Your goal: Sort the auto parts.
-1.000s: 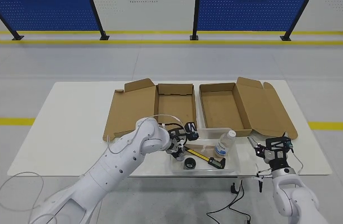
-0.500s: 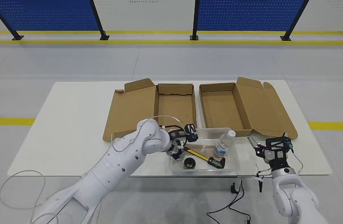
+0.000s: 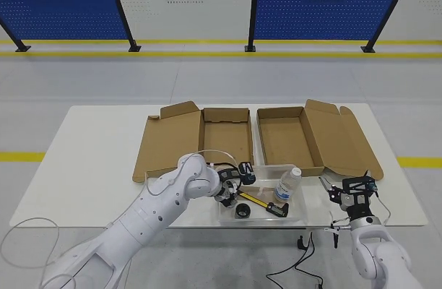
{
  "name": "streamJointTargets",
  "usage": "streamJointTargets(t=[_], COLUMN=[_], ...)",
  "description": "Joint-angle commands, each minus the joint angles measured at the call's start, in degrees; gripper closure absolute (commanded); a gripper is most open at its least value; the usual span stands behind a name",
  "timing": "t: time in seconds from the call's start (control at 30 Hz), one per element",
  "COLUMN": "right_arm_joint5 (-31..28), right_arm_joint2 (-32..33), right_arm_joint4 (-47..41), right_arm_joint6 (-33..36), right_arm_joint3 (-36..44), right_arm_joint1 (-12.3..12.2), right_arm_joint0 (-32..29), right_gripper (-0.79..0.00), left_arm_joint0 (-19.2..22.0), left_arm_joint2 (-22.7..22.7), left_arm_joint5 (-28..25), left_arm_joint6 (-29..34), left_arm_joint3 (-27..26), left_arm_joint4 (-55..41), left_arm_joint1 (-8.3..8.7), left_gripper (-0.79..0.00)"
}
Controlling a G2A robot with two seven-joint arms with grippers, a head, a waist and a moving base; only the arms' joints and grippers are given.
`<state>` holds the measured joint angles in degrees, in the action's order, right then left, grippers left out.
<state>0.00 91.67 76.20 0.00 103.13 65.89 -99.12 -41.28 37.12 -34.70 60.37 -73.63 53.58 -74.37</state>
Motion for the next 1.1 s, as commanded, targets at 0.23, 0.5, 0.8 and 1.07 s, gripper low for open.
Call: streamJointTargets(t=[0.23, 0.5, 0.8, 1.07], right_arm_joint5=[0.00, 0.00, 0.00, 0.00], right_arm_joint2=[0.00, 0.00, 0.00, 0.00], right_arm_joint4=[0.00, 0.00, 0.00, 0.00], right_arm_joint6=[0.00, 0.00, 0.00, 0.00], right_arm_joint3=[0.00, 0.00, 0.00, 0.00], right_arm_joint1=[0.00, 0.00, 0.00, 0.00], right_arm_joint0=[0.00, 0.00, 0.00, 0.00], right_gripper=[-0.785, -0.785, -0.785, -0.785], left_arm_joint0=[-0.12, -1.68, -7.15, -16.15], left_arm_joint2=[1.12, 4.67, 12.46, 20.40], left_arm_joint5=[1.02, 2.32, 4.66, 5.61], left_arm_joint6=[-0.37, -1.03, -0.23, 3.42], left_arm_joint3=[-2.18, -8.04, -19.78, -32.64], left_arm_joint4=[-0.07, -0.99, -1.54, -1.60], left_arm_joint1=[0.31, 1.46, 4.11, 6.94], left_gripper=[0.000, 0.000, 0.000, 0.000])
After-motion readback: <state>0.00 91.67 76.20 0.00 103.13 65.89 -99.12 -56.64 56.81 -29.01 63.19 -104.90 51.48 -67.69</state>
